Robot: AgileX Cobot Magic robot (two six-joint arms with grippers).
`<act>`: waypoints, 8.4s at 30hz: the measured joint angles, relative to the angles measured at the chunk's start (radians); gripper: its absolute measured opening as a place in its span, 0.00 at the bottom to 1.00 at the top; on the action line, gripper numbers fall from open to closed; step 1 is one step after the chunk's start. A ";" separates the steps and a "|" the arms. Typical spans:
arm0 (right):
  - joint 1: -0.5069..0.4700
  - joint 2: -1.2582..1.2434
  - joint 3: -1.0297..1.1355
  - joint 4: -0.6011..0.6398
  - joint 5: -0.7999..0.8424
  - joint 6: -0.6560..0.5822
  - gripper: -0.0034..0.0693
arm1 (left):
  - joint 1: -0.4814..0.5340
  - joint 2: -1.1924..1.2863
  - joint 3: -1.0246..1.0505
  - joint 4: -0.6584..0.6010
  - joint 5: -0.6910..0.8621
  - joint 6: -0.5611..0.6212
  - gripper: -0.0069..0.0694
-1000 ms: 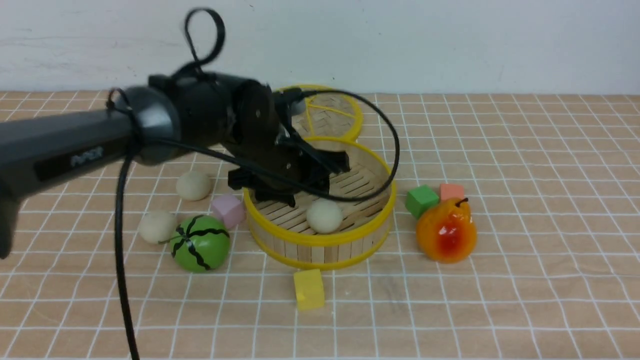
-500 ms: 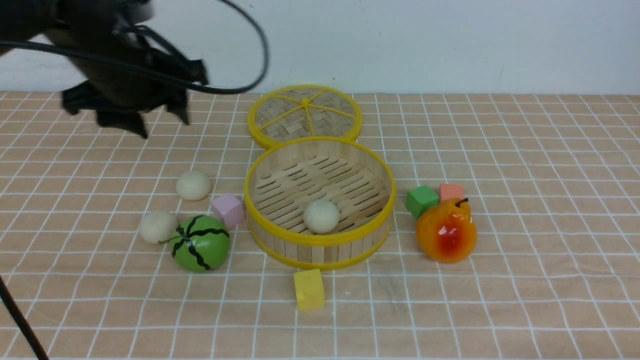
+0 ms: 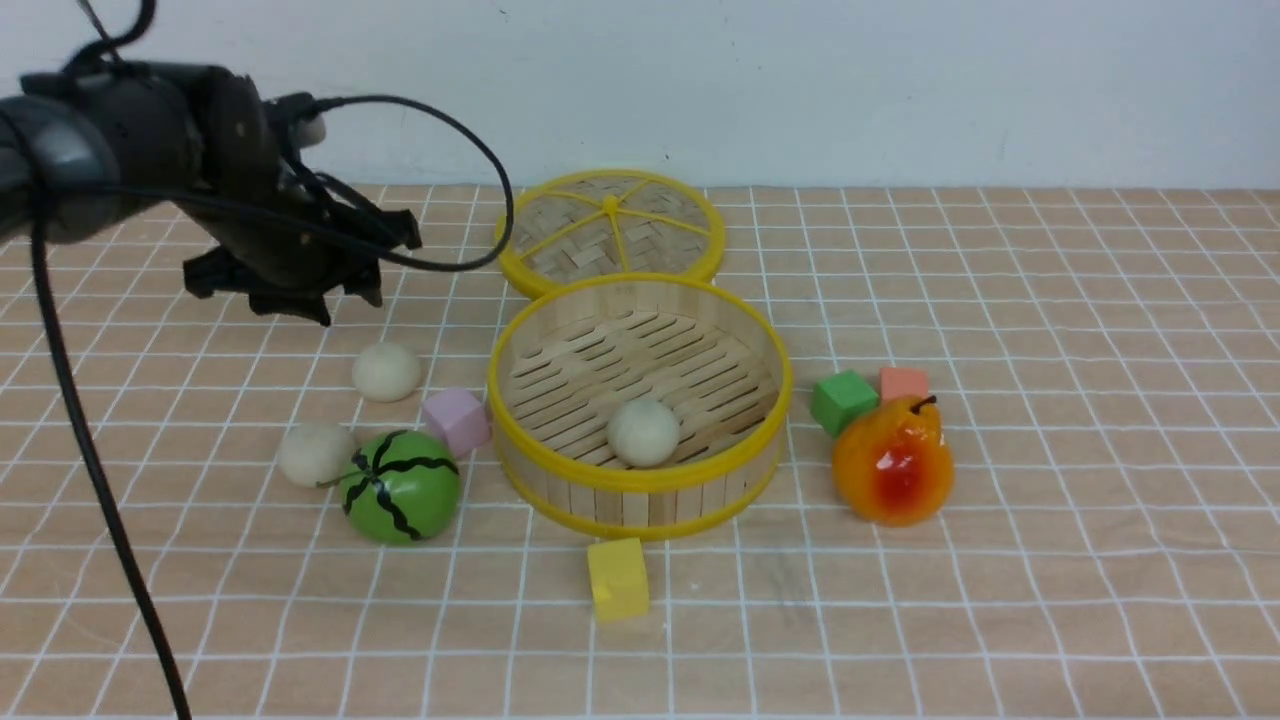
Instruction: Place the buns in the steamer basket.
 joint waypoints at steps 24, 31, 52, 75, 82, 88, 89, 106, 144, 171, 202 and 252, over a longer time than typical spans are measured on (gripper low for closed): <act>0.000 0.000 0.000 0.000 0.000 0.000 0.38 | 0.000 0.171 -0.105 -0.010 0.008 0.016 0.26; 0.000 0.000 0.000 0.000 0.000 0.000 0.38 | 0.000 0.163 -0.224 -0.030 0.149 0.039 0.08; 0.000 0.000 0.000 0.000 0.000 0.000 0.38 | -0.235 0.271 -0.369 -0.256 0.174 0.204 0.12; 0.000 0.000 0.000 0.000 0.000 0.000 0.38 | -0.140 -0.238 -0.251 -0.063 0.547 0.222 0.82; 0.000 0.000 0.000 0.000 0.000 0.000 0.38 | -0.139 -0.346 0.092 0.141 0.424 0.116 0.71; 0.000 0.000 0.000 0.000 0.000 0.000 0.38 | -0.136 -0.291 0.253 0.255 0.256 -0.031 0.59; 0.000 0.000 0.000 0.000 0.000 0.000 0.38 | -0.133 -0.273 0.258 0.263 0.238 -0.054 0.57; 0.000 0.000 0.000 0.000 0.000 0.000 0.38 | -0.011 -0.074 0.259 0.066 0.070 0.035 0.53; 0.000 0.000 0.000 0.000 0.000 -0.002 0.38 | -0.410 0.073 -0.166 -0.123 0.058 0.109 0.09; 0.000 0.000 0.000 0.000 0.000 -0.002 0.38 | -0.417 -0.253 -0.174 -0.010 0.305 0.040 0.61; 0.000 0.000 0.000 0.000 0.000 -0.002 0.38 | -0.417 -1.804 1.123 0.061 0.204 -0.137 0.07; 0.000 0.000 0.000 0.000 0.000 -0.003 0.38 | -0.074 -2.064 1.719 0.093 -0.262 -0.037 0.09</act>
